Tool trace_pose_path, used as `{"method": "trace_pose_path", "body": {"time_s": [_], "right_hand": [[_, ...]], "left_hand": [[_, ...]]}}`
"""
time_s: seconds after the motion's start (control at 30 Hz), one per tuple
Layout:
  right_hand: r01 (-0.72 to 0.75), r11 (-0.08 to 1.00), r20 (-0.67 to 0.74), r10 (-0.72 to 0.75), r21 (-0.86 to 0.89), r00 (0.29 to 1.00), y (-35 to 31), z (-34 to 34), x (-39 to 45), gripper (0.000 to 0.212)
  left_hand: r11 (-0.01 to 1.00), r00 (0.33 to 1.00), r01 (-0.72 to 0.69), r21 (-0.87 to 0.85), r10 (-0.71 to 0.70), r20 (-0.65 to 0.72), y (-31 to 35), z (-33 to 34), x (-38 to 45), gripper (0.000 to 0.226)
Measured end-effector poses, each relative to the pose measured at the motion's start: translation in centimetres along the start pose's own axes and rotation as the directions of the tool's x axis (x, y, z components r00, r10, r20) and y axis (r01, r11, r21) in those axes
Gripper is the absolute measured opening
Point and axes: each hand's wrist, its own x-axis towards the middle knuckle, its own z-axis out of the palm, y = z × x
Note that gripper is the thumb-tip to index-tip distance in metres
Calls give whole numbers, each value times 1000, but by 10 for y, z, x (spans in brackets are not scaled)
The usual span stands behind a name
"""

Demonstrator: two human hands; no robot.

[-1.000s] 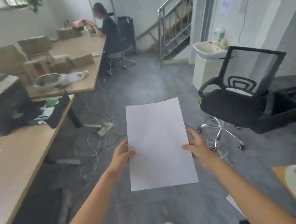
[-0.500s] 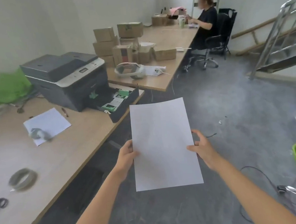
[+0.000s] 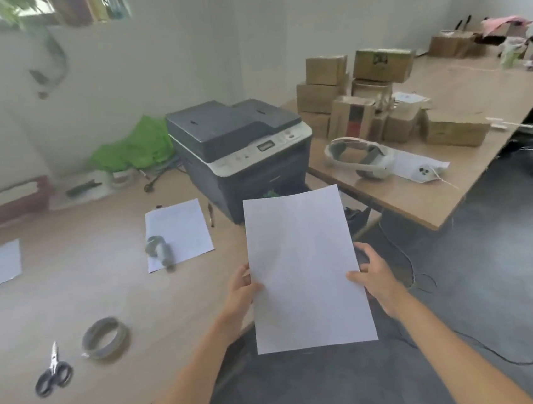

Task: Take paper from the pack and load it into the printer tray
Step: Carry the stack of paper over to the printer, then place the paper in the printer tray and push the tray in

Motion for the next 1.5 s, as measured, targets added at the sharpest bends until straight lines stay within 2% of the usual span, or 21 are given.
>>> {"method": "trace_pose_path", "body": {"time_s": [0.1, 0.23, 0.4, 0.5, 0.57, 0.63, 0.67, 0.73, 0.83, 0.9, 1.0, 1.03, 1.07, 1.17, 1.23, 1.33, 1.4, 1.5], "right_hand": [[-14, 999, 93, 17, -29, 996, -12, 14, 57, 54], [3, 997, 226, 14, -72, 974, -22, 37, 127, 49], [5, 987, 403, 60, -158, 913, -33, 62, 214, 39], [-3, 974, 490, 116, -225, 864, -42, 75, 251, 29], [55, 969, 473, 69, -242, 878, -53, 81, 271, 36], [202, 936, 424, -64, -289, 903, -66, 85, 289, 55], [290, 906, 424, -143, -307, 894, -72, 88, 296, 63], [475, 820, 473, -296, -321, 830, -85, 95, 305, 75], [661, 698, 585, -425, -275, 691, -102, 110, 315, 78], [655, 722, 661, -382, -223, 646, -109, 118, 322, 66], [560, 820, 763, -285, -120, 580, -108, 124, 326, 21], [528, 845, 771, -280, -84, 572, -105, 125, 325, 15], [504, 862, 762, -291, -54, 579, -100, 127, 324, 19], [447, 894, 698, -313, -11, 644, -86, 130, 327, 26], [421, 907, 674, -309, -3, 671, -80, 132, 330, 26], [374, 927, 648, -304, 32, 699, -74, 134, 332, 19], [350, 935, 643, -305, 61, 703, -74, 137, 331, 17], [342, 935, 616, -323, 92, 718, -73, 143, 331, 16]], "left_hand": [[1000, 998, 6, 25, -4, -61, 11, -16, 27, 57], [1000, 979, -14, 27, 20, -203, 23, -33, 60, 57], [999, 921, -44, 4, 42, -388, 31, -45, 92, 48], [997, 868, -48, 68, 76, -491, 40, -49, 100, 44], [989, 824, -42, 142, 115, -555, 48, -54, 106, 40], [955, 770, 29, 295, 167, -616, 59, -62, 111, 47], [926, 755, 87, 366, 179, -631, 64, -66, 114, 50], [831, 759, 202, 518, 202, -620, 72, -73, 118, 50], [563, 809, 338, 754, 236, -539, 87, -74, 124, 46], [408, 861, 332, 850, 236, -450, 93, -72, 128, 48], [340, 895, 311, 887, 208, -394, 88, -77, 134, 49], [342, 899, 313, 886, 195, -392, 85, -79, 136, 48], [360, 901, 312, 879, 181, -394, 84, -82, 136, 44], [538, 880, 324, 778, 130, -456, 77, -102, 128, 27], [696, 822, 329, 638, 121, -556, 67, -124, 116, 24], [945, 699, 138, 296, 119, -705, 50, -142, 98, 28], [996, 665, 37, 81, 36, -746, 34, -143, 98, 28], [999, 609, -25, -33, -11, -793, 16, -141, 111, 19]]}}
